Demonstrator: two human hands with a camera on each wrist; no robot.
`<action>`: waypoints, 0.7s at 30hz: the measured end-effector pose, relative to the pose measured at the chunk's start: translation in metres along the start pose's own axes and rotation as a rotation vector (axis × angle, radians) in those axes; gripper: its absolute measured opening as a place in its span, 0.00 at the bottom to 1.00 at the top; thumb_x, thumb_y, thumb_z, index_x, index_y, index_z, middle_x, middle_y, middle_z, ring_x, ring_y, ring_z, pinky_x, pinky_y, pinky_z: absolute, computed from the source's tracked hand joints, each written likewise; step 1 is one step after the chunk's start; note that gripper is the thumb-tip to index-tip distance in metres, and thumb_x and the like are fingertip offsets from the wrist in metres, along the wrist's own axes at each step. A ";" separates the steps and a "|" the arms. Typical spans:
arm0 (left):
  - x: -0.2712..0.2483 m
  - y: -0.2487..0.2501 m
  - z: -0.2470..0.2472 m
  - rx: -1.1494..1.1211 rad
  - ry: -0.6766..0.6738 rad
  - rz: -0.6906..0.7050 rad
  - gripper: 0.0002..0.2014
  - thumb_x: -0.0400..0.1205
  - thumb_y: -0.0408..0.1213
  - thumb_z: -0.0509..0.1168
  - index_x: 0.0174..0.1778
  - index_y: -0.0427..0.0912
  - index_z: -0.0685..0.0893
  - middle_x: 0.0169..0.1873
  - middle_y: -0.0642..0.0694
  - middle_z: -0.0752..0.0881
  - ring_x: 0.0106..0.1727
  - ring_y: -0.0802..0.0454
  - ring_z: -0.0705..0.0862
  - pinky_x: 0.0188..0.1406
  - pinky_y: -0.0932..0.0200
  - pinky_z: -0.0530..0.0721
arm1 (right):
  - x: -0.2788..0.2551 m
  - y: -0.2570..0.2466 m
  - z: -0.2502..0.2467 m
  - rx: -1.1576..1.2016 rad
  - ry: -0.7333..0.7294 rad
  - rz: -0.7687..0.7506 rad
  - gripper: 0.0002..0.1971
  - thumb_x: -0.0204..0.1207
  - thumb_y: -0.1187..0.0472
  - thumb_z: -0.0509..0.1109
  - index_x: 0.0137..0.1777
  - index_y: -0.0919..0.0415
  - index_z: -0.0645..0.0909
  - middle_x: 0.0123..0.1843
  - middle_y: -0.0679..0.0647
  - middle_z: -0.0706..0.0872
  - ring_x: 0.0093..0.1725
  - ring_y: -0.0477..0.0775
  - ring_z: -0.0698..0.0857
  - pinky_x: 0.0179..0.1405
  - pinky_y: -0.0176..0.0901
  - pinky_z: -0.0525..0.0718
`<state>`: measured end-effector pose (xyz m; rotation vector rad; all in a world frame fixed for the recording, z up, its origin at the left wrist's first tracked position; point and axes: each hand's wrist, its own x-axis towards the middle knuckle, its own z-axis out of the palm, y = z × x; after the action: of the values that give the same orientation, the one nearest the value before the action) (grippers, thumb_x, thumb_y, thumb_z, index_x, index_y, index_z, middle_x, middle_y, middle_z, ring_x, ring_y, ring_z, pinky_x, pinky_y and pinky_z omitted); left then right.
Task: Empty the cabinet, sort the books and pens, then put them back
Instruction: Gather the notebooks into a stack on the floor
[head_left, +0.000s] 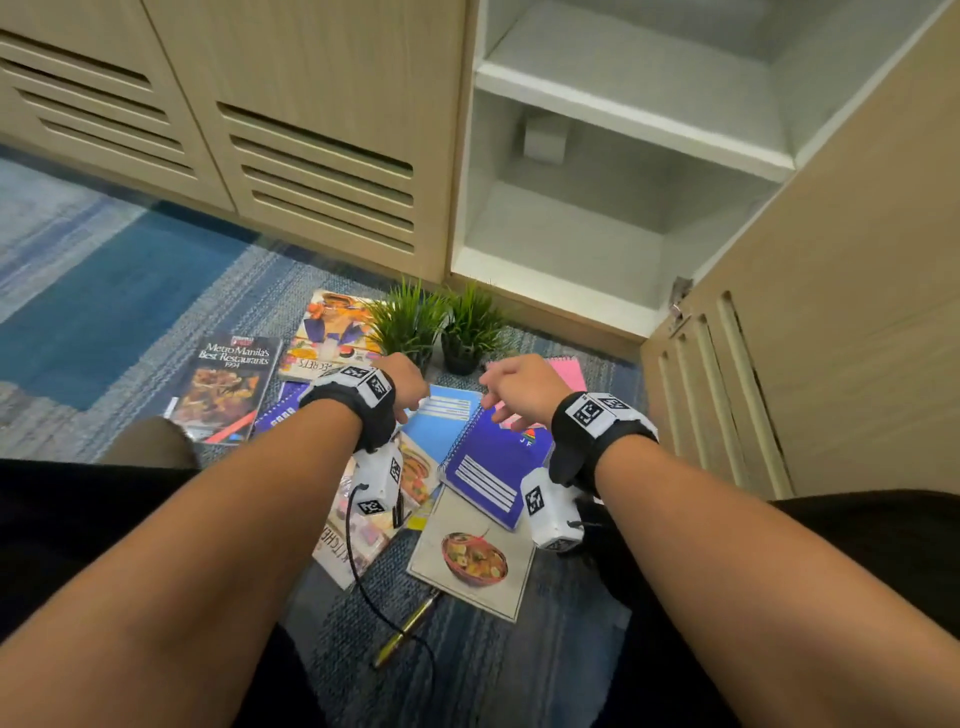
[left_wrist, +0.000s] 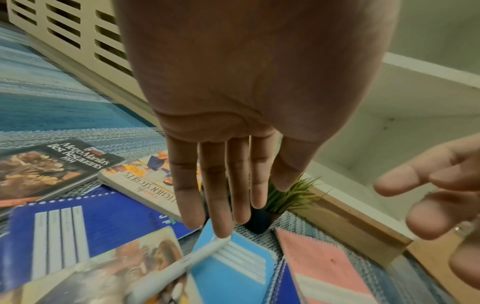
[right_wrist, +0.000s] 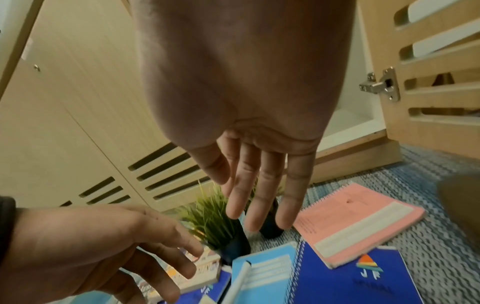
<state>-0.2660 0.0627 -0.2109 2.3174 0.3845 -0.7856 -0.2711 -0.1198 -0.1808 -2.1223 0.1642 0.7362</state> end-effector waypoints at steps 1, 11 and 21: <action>0.001 -0.006 0.003 0.022 -0.003 -0.011 0.12 0.83 0.34 0.63 0.55 0.30 0.86 0.51 0.35 0.90 0.50 0.38 0.91 0.36 0.52 0.87 | 0.002 0.006 0.005 0.001 -0.010 0.009 0.10 0.84 0.64 0.59 0.55 0.59 0.83 0.39 0.54 0.88 0.33 0.56 0.85 0.27 0.39 0.77; 0.010 -0.051 0.034 0.166 -0.004 -0.108 0.13 0.80 0.35 0.61 0.55 0.34 0.87 0.49 0.36 0.90 0.44 0.40 0.90 0.37 0.51 0.88 | 0.055 0.077 0.041 -0.010 -0.056 0.143 0.09 0.83 0.65 0.62 0.48 0.60 0.85 0.41 0.60 0.88 0.30 0.55 0.83 0.20 0.34 0.73; 0.054 -0.043 0.122 0.233 -0.031 -0.060 0.29 0.84 0.48 0.63 0.80 0.43 0.67 0.77 0.40 0.74 0.76 0.41 0.74 0.73 0.51 0.73 | 0.112 0.139 0.040 -0.104 0.424 0.214 0.14 0.75 0.67 0.64 0.58 0.60 0.85 0.62 0.63 0.84 0.63 0.68 0.83 0.62 0.53 0.84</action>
<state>-0.2961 0.0171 -0.3397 2.5158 0.3673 -0.9377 -0.2485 -0.1593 -0.3574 -2.3628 0.6003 0.4100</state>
